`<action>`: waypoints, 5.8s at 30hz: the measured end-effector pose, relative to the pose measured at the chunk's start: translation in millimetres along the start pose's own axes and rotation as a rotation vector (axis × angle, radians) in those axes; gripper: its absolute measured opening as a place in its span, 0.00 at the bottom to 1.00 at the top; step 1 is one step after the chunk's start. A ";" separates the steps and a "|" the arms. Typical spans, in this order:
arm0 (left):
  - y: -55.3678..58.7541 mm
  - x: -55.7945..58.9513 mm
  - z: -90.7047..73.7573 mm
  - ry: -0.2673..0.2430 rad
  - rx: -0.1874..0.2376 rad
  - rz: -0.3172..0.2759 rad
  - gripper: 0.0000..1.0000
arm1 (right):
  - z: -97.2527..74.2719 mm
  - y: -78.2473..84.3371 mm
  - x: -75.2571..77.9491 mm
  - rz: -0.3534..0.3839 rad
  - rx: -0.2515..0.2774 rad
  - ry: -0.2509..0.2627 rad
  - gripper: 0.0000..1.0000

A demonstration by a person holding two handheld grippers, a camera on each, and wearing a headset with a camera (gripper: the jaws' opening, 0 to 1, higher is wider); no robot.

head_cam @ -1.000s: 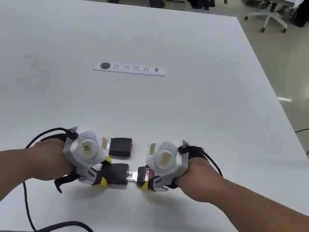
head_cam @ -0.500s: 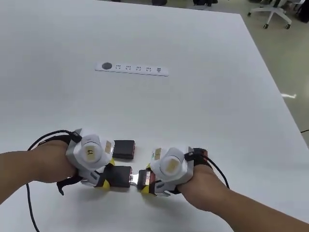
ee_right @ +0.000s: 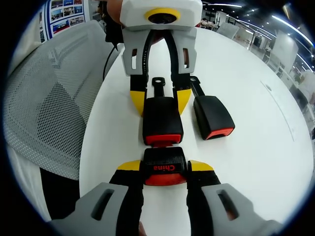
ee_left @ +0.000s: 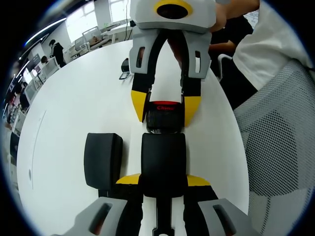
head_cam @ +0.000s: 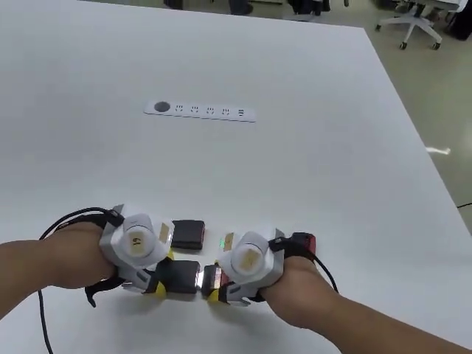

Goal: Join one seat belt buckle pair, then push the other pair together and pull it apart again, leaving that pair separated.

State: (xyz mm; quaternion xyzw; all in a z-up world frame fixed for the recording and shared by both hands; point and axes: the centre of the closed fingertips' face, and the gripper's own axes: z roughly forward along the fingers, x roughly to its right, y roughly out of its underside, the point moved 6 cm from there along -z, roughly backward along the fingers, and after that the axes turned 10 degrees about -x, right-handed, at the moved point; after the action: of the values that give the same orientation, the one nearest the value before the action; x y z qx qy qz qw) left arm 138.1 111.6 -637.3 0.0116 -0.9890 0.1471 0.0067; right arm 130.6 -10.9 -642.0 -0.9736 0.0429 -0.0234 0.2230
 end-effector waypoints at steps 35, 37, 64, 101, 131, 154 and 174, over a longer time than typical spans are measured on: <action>-3.0 5.5 0.6 -0.003 0.044 -0.047 0.31 | -2.5 6.1 -0.1 0.002 0.006 -0.022 0.31; -4.0 6.2 -0.2 -0.004 0.042 -0.047 0.31 | -3.3 5.4 -0.9 0.000 0.004 -0.025 0.32; -3.5 4.4 0.5 0.000 0.011 -0.038 0.32 | -1.4 5.7 0.3 0.007 -0.008 -0.033 0.34; -35.6 -27.6 -31.3 -0.100 0.111 -0.104 0.47 | -66.8 86.2 37.9 0.156 0.001 0.110 0.39; -11.9 -68.7 -10.0 -0.087 0.029 -0.091 0.44 | -70.1 134.2 81.7 0.094 -0.140 0.111 0.35; -8.4 -78.2 3.4 -0.036 0.014 -0.078 0.34 | -63.2 134.2 91.1 0.042 -0.152 0.035 0.33; -7.3 -82.9 2.9 -0.010 -0.008 -0.034 0.34 | -64.5 134.5 97.7 0.036 -0.167 0.030 0.33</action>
State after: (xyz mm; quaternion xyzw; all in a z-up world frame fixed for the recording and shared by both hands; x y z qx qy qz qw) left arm 221.2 105.6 -639.3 0.0290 -0.9893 0.1431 0.0043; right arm 213.9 -168.6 -640.0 -0.9874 0.0655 -0.0303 0.1408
